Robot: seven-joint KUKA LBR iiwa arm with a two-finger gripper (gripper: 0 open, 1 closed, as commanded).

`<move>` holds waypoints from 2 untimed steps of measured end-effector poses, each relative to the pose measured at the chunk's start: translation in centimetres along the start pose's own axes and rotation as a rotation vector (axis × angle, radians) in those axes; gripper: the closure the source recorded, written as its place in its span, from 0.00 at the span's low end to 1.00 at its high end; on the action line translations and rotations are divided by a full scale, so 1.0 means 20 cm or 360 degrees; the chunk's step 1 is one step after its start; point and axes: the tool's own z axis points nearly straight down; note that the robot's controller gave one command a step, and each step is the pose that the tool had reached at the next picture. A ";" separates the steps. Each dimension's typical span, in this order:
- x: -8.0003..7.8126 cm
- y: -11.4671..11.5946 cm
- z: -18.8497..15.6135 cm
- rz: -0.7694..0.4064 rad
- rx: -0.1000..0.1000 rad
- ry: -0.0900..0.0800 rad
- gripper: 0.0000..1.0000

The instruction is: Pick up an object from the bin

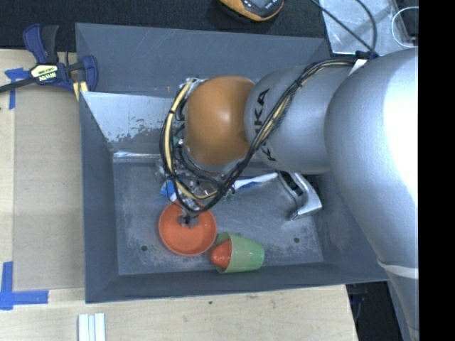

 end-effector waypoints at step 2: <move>0.22 0.26 0.00 -0.0257 0.0000 -0.0002 0.00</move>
Offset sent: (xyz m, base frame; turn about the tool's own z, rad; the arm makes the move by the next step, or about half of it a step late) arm -0.0618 0.0315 -0.0005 -0.1593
